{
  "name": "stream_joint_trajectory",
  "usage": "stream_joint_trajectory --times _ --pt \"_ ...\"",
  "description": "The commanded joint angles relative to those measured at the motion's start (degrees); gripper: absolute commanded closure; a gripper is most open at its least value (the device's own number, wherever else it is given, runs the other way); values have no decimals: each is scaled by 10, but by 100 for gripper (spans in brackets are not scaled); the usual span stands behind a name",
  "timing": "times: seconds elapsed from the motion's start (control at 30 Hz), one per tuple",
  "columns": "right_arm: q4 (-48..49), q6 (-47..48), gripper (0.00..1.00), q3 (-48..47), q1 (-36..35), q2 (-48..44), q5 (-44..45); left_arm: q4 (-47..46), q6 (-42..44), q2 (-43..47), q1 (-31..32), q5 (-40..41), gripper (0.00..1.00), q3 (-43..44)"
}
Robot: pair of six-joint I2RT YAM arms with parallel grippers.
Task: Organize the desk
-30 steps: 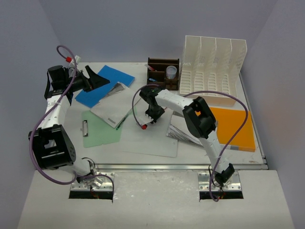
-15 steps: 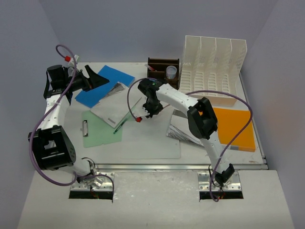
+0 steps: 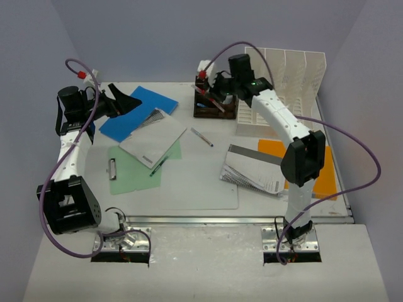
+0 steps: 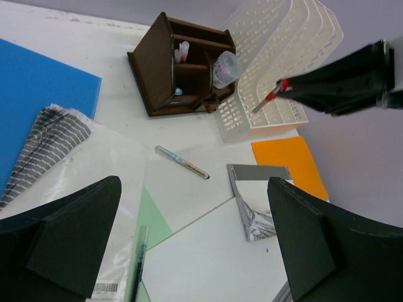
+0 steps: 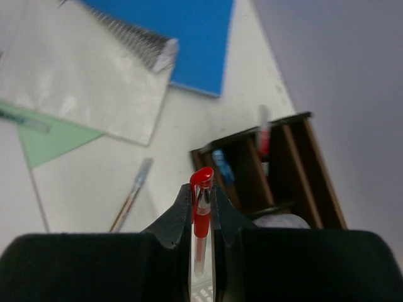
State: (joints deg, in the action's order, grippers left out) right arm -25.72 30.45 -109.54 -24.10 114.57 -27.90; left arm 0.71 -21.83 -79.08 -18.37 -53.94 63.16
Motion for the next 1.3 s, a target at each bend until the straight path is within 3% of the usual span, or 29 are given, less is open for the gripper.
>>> stream_joint_trajectory --times 0.0,0.2,0.33,0.53,1.17,1.27 --pt "331 -257 100 61 44 -35 -36 -72 -17 44 -3 37 0 -15" --pt "461 -304 100 61 54 8 15 -114 -26 60 0 61 0 -38" --pt "498 -343 100 37 55 51 22 -121 -21 55 5 65 0 -43" --pt "548 -331 100 22 55 95 15 -70 49 54 30 113 0 -29" --pt "629 -269 100 22 56 186 4 14 174 59 45 150 0 -48" --pt "629 -264 94 31 57 193 6 36 195 62 45 163 0 -50"
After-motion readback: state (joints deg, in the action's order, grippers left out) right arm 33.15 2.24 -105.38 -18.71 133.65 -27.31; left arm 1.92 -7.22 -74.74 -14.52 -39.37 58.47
